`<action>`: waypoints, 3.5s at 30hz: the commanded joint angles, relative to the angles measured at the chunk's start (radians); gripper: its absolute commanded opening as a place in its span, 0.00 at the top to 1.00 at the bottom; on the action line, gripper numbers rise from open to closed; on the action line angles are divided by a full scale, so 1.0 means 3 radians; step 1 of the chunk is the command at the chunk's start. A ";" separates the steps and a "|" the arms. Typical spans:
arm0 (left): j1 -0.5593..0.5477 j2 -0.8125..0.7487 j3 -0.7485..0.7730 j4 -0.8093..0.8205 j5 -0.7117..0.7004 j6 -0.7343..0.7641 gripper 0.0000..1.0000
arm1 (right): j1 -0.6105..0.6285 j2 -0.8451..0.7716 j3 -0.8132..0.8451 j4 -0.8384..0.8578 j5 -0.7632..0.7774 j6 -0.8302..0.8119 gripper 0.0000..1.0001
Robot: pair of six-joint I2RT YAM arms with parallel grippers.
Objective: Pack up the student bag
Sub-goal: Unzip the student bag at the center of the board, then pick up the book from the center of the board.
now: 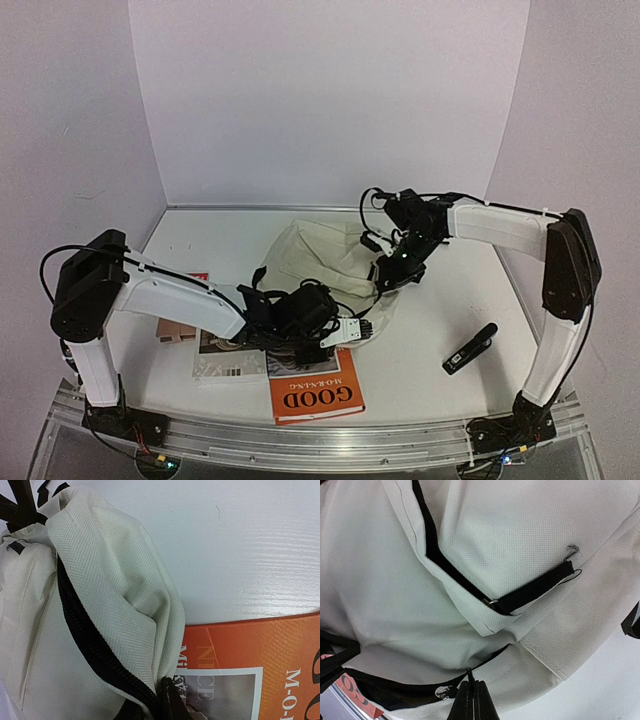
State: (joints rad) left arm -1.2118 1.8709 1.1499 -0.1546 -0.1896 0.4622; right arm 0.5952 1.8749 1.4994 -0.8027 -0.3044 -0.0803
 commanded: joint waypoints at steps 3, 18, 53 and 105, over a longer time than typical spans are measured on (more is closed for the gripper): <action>0.0005 -0.0210 -0.0137 -0.0231 -0.0060 -0.0074 0.99 | -0.0350 -0.0188 -0.0015 0.0141 0.0069 -0.0029 1.00; 0.0065 -0.0437 -0.0309 -0.0067 -0.0351 -0.0024 1.00 | -0.1052 0.0265 0.0170 0.0444 0.0282 -0.0175 1.00; 0.0731 -0.1372 -0.0574 -0.0044 0.0268 -0.3023 0.12 | -0.0730 -0.0851 -0.0642 0.0282 -0.1215 0.0242 0.17; -0.0535 -0.1032 -0.1215 0.0856 -0.0528 -0.4988 0.64 | 0.0302 -0.0096 -0.1199 0.0569 -0.1635 0.0155 0.20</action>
State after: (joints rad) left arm -1.3715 1.5386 0.7233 -0.0490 -0.3500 -1.1770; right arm 0.6628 1.8111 1.1423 -0.6431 -0.7524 -0.0171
